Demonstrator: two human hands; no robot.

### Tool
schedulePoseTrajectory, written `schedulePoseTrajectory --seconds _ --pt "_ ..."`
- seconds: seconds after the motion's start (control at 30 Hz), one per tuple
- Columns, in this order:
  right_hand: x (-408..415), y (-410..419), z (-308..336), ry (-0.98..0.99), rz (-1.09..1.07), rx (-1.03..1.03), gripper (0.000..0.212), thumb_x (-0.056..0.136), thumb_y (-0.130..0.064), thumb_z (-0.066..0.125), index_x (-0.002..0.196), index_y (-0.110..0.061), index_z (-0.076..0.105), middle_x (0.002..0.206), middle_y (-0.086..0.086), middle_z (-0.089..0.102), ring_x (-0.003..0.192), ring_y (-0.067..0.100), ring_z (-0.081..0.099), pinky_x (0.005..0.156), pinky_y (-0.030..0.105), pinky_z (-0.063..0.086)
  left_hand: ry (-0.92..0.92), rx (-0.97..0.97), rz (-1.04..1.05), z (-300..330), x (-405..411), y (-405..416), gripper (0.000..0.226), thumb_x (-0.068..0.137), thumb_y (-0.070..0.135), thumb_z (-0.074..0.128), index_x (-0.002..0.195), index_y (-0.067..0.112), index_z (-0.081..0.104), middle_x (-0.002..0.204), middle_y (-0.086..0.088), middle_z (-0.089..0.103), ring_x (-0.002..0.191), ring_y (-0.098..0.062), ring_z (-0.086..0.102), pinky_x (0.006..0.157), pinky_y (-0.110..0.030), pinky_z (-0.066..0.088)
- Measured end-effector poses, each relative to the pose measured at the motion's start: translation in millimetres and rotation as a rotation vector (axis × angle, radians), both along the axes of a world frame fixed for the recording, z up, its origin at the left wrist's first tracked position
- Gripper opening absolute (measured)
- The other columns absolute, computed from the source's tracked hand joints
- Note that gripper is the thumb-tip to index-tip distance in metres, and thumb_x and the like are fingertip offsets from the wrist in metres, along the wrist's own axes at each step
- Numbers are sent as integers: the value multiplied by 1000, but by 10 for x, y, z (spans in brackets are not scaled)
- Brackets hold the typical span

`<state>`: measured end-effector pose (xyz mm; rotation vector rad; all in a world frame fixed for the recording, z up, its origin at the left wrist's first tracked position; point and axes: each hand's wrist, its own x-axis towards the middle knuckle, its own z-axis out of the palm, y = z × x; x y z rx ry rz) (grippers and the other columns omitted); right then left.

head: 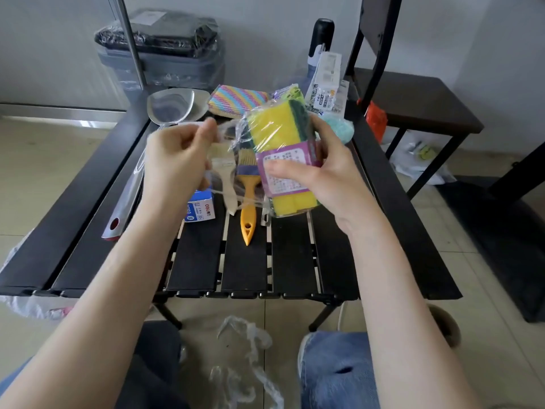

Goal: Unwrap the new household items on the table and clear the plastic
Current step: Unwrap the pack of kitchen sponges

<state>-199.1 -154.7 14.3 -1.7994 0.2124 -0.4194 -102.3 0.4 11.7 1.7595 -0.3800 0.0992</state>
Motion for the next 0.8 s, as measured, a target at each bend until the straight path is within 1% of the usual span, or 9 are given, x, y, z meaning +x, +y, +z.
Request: schedulePoseTrajectory --seconds 0.1,0.2,0.3,0.43,0.5,0.57,0.63,0.73,0.8 --pt "25 46 -9 59 62 -21 54 70 -18 84 101 -44 48 98 -14 66 88 0 67 82 23 55 -79 -140 108 -12 9 -21 32 99 29 51 75 13 66 42 10 45 34 -3 38 40 -24 32" --pt "78 79 -4 80 14 -69 81 67 -23 87 134 -32 42 112 -9 64 91 1 67 82 25 57 -111 -299 111 17 -75 -46 31 98 30 52 73 21 67 44 11 42 39 -6 35 42 -27 29" --pt "109 54 -27 57 -82 -151 89 66 -29 87 140 -29 37 122 -3 58 98 7 64 84 29 56 -29 -381 9 55 -179 -100 26 98 27 54 80 18 70 43 13 41 39 -4 33 39 -20 27" --pt "139 63 -91 -4 -248 -246 81 70 -31 84 137 -28 37 121 -2 52 97 5 57 71 4 48 178 -395 -150 24 -197 -137 20 96 25 57 92 11 71 40 15 37 34 -3 28 34 -15 22" --pt "154 55 -163 -13 -332 -302 84 71 -33 82 140 -26 35 121 -1 47 104 10 54 78 13 50 175 -267 -196 1 -186 -145 22 94 26 59 103 11 72 44 10 43 33 -6 31 33 -17 26" --pt "155 59 -230 11 -400 -355 87 71 -36 80 143 -25 32 121 -1 44 113 19 50 90 36 52 116 -35 -187 -19 -171 -147 27 92 32 61 112 15 68 54 5 56 32 -6 39 33 -19 36" --pt "159 58 -275 27 -437 -388 90 71 -38 78 145 -25 29 118 -2 40 114 22 49 91 47 51 82 95 -176 -24 -160 -140 23 92 36 61 102 17 70 54 2 58 31 -5 43 38 -21 42" --pt "174 79 -295 11 -449 -408 90 69 -43 73 145 -26 27 116 -3 38 113 25 50 88 50 51 -25 46 -161 -7 -194 -136 18 95 27 59 81 20 69 44 5 52 31 -6 43 36 -19 38" --pt "190 112 -289 -8 -455 -403 91 68 -46 69 146 -26 25 116 -2 38 112 26 50 87 49 52 -152 -47 -120 8 -233 -156 21 95 22 58 78 19 69 50 -12 53 39 -11 41 38 -28 34"
